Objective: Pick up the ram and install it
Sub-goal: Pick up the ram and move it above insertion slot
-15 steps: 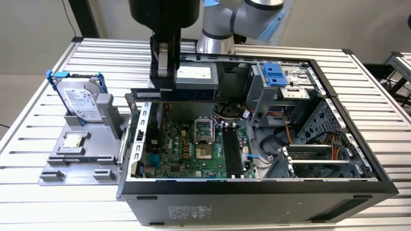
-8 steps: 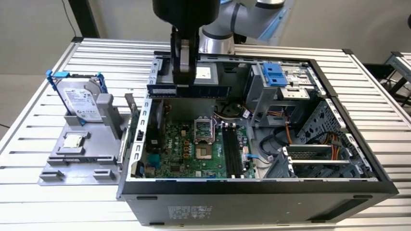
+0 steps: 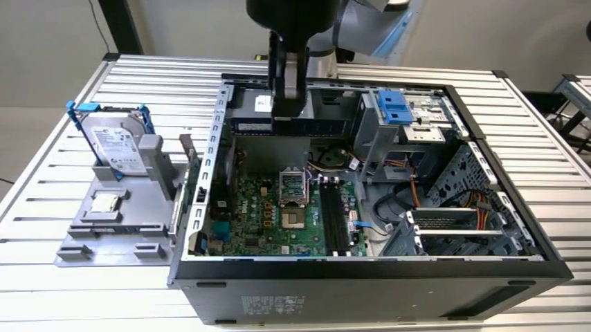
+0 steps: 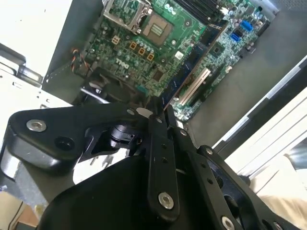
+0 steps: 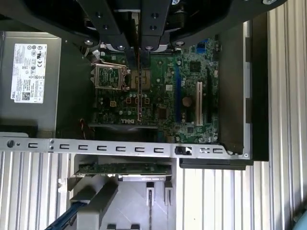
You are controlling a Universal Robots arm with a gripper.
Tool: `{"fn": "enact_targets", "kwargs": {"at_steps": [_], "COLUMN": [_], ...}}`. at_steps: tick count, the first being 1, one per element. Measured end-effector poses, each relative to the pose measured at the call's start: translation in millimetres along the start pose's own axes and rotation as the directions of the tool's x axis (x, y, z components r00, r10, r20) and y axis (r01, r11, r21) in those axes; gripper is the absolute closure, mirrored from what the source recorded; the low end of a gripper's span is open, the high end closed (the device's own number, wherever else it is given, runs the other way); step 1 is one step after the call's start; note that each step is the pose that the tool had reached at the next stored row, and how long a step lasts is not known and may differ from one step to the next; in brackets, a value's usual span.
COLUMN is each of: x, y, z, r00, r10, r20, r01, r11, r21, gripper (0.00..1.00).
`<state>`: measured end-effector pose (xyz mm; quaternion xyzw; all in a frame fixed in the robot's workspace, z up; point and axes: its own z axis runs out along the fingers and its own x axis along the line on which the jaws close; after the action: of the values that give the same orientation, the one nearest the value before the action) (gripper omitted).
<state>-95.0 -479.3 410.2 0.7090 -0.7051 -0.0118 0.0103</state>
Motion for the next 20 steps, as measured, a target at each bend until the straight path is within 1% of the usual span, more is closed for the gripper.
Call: {"fn": "enact_targets", "kwargs": {"at_steps": [17,20], "x": [-14.1,-16.6], "y": [-37.9,-45.7], "z": [-1.1,-1.4], "r00": [1.0000,1.0000], "r10": [0.000,0.000], "r20": [0.0000,0.0000], "r01": [0.000,0.000], "r11": [1.0000,1.0000], "r21": [0.0000,0.0000], "gripper": [1.00,1.00]}}
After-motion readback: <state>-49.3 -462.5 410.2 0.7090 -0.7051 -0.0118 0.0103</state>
